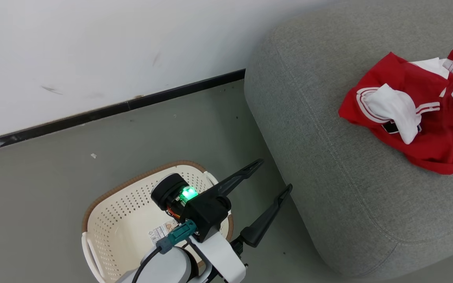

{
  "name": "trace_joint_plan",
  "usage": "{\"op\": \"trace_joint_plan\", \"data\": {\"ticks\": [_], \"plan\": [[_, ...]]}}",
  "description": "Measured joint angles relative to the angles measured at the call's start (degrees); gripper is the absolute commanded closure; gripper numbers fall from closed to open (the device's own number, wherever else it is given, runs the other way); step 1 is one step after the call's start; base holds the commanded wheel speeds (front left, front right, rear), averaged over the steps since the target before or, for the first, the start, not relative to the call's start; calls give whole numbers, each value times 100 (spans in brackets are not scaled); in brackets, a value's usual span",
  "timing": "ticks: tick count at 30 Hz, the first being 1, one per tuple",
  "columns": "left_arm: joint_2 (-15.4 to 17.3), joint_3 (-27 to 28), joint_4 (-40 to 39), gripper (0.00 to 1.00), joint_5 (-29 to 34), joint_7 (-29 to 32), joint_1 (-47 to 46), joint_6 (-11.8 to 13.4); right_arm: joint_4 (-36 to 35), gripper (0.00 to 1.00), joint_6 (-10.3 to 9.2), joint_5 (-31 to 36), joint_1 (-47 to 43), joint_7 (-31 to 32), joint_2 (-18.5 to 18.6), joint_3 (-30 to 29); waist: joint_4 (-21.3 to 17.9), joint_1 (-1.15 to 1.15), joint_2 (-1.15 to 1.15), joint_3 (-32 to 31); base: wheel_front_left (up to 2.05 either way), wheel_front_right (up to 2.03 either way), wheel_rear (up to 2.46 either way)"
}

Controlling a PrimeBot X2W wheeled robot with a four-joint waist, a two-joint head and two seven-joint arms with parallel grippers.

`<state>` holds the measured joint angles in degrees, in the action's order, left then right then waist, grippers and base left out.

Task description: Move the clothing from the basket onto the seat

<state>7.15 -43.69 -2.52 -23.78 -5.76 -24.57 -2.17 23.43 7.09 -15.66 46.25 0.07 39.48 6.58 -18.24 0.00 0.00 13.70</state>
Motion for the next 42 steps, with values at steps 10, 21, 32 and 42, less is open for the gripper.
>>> {"op": "trace_joint_plan", "data": {"ticks": [10, 21, 32, 42], "plan": [[1, -116, -253, 0, 124, 142, -284, -85, 980, 100, 0, 8, -467, -218, -570, 35, 162, 0, 0, 514, 0, 0, 0], [1, -14, -296, 0, 113, 224, -446, -85, 1622, 100, 0, 19, -611, -599, -992, -74, 289, 0, 0, 929, 0, 0, 0], [93, 229, -293, 0, 122, 267, -566, -48, 1784, 56, 0, 34, -597, -1195, -1047, -230, 321, 0, 0, 1222, 0, 0, 0], [198, 408, -81, 0, 110, 207, -598, -14, 1696, 0, 0, 102, -895, -1370, -1214, -10, 71, 0, 0, 1176, 0, 0, 0]]}}
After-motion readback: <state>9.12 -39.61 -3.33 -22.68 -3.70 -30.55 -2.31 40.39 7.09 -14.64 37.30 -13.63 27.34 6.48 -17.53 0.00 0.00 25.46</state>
